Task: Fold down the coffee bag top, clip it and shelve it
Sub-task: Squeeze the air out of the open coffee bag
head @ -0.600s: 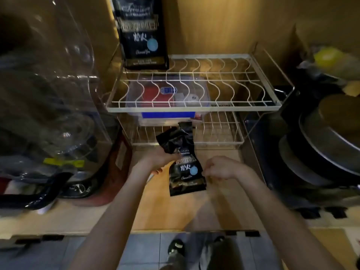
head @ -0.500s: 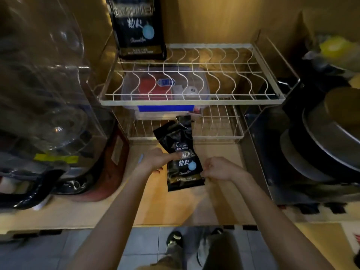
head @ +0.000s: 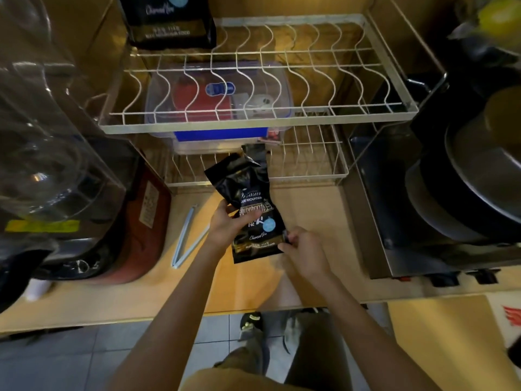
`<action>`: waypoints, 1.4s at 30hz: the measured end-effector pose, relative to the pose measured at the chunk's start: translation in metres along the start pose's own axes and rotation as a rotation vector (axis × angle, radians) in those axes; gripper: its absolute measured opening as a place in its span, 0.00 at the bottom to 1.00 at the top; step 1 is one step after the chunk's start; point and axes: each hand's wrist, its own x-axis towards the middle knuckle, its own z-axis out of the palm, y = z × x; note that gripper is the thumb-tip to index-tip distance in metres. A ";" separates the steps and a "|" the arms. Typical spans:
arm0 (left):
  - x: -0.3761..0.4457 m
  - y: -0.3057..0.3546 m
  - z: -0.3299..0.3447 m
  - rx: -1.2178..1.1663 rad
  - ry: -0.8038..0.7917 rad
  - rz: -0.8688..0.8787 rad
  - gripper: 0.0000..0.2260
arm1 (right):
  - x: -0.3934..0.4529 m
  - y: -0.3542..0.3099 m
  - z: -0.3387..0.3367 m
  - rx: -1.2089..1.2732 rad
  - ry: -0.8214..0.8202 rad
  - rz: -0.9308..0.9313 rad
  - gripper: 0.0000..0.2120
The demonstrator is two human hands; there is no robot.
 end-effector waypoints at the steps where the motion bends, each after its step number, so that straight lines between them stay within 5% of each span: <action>1: -0.001 -0.001 0.000 -0.007 -0.001 0.010 0.29 | -0.002 0.000 0.000 0.034 0.015 -0.002 0.04; 13: -0.035 -0.003 -0.009 0.088 -0.050 0.290 0.36 | -0.010 0.011 0.022 0.151 0.143 -0.125 0.04; 22: -0.051 0.001 -0.035 -0.023 -0.029 0.233 0.40 | -0.010 0.019 0.038 0.281 0.083 -0.079 0.07; 25: -0.065 0.037 -0.045 0.180 0.083 0.476 0.42 | -0.007 0.021 0.038 0.200 0.060 -0.137 0.07; 29: -0.080 0.084 -0.030 0.691 0.071 0.887 0.33 | -0.008 0.020 0.035 0.095 0.038 -0.173 0.05; 34: -0.073 0.088 0.002 0.896 -0.026 0.813 0.24 | -0.009 0.015 0.040 0.118 0.129 -0.147 0.12; 38: -0.071 0.076 0.000 0.828 0.001 0.855 0.08 | -0.008 0.010 0.051 0.101 0.215 -0.026 0.03; 42: -0.073 0.071 -0.006 0.817 0.123 0.876 0.11 | -0.010 0.010 0.057 0.032 0.269 -0.031 0.02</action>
